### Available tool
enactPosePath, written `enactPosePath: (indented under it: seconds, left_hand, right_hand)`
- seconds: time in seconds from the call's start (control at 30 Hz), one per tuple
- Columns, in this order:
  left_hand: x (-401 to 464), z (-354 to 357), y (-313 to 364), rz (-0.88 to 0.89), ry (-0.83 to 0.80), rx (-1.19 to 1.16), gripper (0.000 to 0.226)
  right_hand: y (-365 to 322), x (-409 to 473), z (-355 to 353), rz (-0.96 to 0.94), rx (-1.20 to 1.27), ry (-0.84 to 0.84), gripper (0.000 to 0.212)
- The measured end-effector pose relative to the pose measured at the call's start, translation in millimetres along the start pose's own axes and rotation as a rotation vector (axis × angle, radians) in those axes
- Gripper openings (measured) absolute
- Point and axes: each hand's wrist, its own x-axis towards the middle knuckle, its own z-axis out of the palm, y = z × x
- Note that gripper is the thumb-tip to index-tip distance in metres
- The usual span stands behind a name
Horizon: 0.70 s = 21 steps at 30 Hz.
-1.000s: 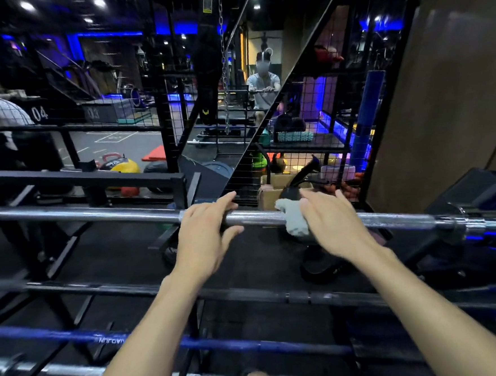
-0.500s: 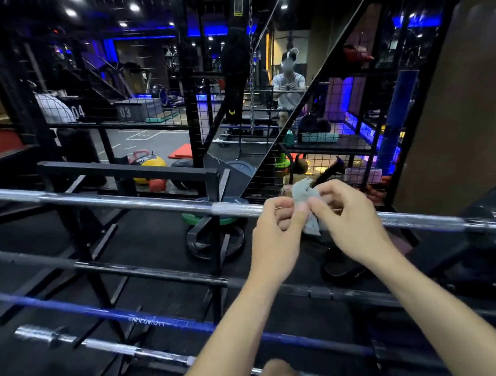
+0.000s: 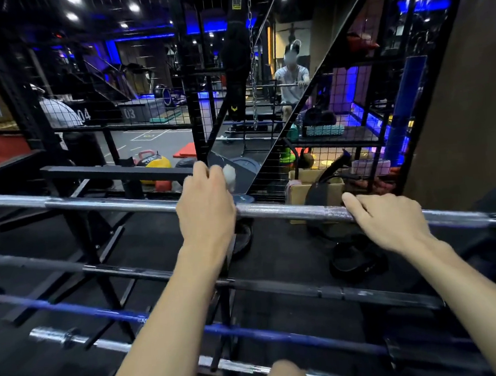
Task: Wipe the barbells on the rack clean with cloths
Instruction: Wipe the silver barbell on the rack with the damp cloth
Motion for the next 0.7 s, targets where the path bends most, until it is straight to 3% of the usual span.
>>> enactPosePath:
  seconds: [0.13,0.23,0.33,0.43,0.57,0.7]
  left_hand:
    - [-12,13,6,-0.020,-0.155,0.038,0.018]
    - [-27,25,38,-0.009,-0.136,-0.121,0.022]
    - [-41,35,66,0.118,-0.156,-0.278,0.021]
    - [-28,27,46,0.213,-0.177,-0.156,0.015]
    - [1,8,-8,0.039,-0.137,0.155,0.012]
    - [-20,17,29,0.054,-0.139,-0.001,0.008]
  right_hand:
    - [-3,0,5,0.002,0.015,0.076,0.062]
    - [-6,-3,6,-0.040,0.036,0.131,0.061]
    - [-5,-2,9,-0.037,0.023,0.175,0.060]
    - [-5,-1,14,-0.041,-0.012,0.259,0.057]
    - [-6,-2,15,-0.008,0.005,0.295,0.056]
    - [-10,-1,15,0.005,-0.006,0.268,0.057]
